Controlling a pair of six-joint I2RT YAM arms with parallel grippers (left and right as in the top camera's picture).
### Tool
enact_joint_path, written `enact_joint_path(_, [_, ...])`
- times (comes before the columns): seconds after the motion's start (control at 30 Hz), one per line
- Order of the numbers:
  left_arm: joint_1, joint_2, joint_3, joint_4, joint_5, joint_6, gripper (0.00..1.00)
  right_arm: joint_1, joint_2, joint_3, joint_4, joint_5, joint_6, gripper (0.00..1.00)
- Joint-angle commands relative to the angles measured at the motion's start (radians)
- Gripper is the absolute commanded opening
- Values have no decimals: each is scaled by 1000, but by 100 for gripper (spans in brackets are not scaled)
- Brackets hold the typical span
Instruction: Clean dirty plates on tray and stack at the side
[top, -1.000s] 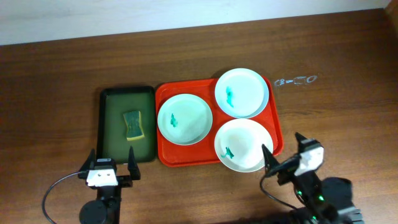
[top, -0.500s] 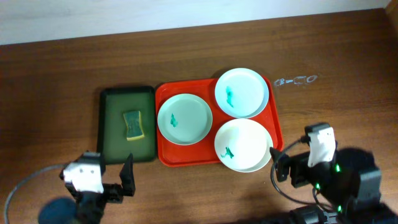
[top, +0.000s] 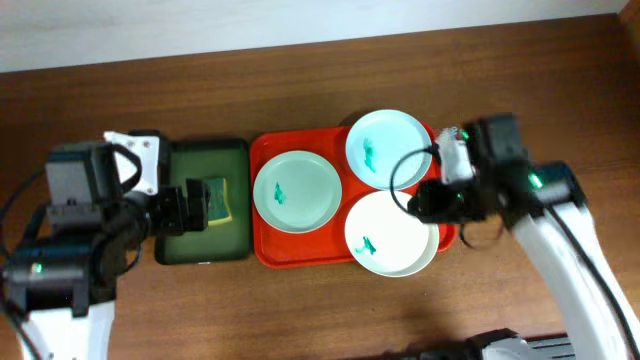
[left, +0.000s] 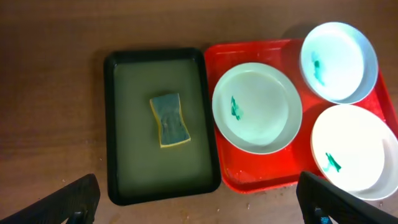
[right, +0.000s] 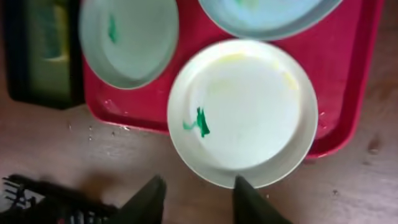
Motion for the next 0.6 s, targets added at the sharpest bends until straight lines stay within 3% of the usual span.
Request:
enact_joint_path(0.0, [-4,77,20,-28,2,-37,57,-3,134,37,31,-8,14,36])
enact_joint_path(0.07, [-4,134,19,-50,-27,-106,56,6,183,37,66,-9,14,45])
enact_joint_path(0.13, [-4,204,19,-48,-31,-113,65,50,222,37,133,3,13,55])
enact_joint_path(0.2, [-4,270,19,-41,-31,-129,72,96,244,37,192,34,14,59])
enact_joint_path(0.37, [-6,426,19,3,-31,-135,74,209,312,36,361,130,14,58])
enact_joint_path(0.43, [-16,466,19,14,-31,-134,73,240,349,36,427,130,14,51])
enact_joint_path(0.57, [-33,512,19,33,-35,-134,73,272,451,36,533,130,14,49])
